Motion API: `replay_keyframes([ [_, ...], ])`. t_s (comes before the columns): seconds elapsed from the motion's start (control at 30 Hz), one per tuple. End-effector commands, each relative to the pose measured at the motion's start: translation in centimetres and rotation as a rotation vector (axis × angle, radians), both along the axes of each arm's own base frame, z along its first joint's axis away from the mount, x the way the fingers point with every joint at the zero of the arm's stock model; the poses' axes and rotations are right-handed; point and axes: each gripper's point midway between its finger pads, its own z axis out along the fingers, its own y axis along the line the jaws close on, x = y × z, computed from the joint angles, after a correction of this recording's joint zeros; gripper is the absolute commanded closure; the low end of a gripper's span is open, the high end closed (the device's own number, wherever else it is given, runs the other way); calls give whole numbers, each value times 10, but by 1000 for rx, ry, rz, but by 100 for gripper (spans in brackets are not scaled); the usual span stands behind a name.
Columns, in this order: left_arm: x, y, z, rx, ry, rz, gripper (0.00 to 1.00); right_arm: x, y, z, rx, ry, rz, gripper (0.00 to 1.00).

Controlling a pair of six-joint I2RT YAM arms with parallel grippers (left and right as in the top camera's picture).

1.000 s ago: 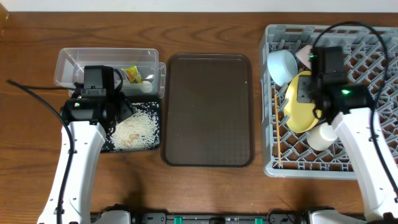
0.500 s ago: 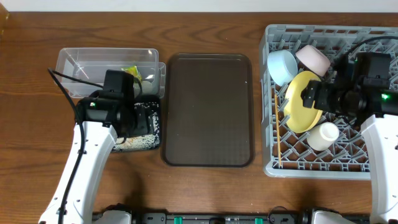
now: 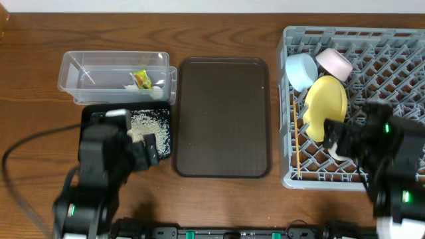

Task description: Sort waste into correct bins and load items into the dishwasher rack

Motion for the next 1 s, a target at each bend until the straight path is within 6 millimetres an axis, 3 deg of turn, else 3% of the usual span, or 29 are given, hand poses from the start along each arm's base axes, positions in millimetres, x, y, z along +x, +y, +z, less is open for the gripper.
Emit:
replay_keyframes([
  [0.0,-8,0,13,-8,-86,-10,6,-14,-8,0,-31,-52,-46,1],
  [0.23,-18,1,23,-13,-139,-10,6,-33,-5,-7,-29,-38,-46,1],
  [0.97,-20,1,20,-12,-126,-10,5,-50,-3,-28,-16,71,-44,1],
])
